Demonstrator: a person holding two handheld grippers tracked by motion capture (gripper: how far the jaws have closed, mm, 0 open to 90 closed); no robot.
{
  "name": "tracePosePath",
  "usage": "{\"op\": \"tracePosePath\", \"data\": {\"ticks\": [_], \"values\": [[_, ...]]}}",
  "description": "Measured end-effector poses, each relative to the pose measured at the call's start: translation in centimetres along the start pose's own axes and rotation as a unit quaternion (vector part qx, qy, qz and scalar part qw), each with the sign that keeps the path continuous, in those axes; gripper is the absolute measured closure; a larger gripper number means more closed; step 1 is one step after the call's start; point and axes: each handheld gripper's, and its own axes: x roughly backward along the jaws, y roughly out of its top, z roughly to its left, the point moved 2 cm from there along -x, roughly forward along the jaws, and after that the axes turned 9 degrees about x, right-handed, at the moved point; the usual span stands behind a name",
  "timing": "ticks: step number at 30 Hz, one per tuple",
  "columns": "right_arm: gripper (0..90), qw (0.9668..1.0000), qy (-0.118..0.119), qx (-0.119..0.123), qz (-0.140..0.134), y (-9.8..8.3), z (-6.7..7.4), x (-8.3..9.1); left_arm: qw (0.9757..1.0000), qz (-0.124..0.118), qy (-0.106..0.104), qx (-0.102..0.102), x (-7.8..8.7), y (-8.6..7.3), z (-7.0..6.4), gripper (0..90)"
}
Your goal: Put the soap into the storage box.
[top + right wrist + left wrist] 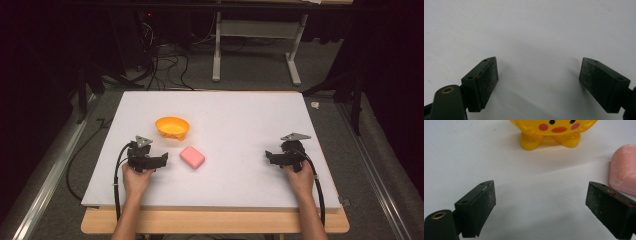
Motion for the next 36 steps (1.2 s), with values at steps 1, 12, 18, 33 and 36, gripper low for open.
{"op": "tracePosePath", "data": {"ticks": [1,12,18,33,36], "values": [[16.0,1.0000,0.000,0.000,0.000,0.0,0.0,0.0,1.0000,-0.001,-0.003,-0.003,0.2,0.0,-0.1,9.9],[16.1,1.0000,-0.001,0.000,0.000,0.0,0.0,0.0,0.9992,-0.019,-0.032,-0.012,1.5,0.1,-1.5,8.8],[16.0,1.0000,-0.002,0.001,0.000,0.0,0.0,0.0,0.9985,-0.025,-0.047,-0.012,1.9,0.1,-2.0,8.7],[16.0,1.0000,-0.002,0.001,0.000,0.0,0.1,0.0,0.9954,-0.036,-0.082,-0.035,3.2,0.1,-4.5,6.7],[16.0,1.0000,-0.002,0.001,0.000,0.0,0.1,0.0,0.9946,-0.037,-0.089,-0.039,3.3,0.1,-5.1,6.6]]}}
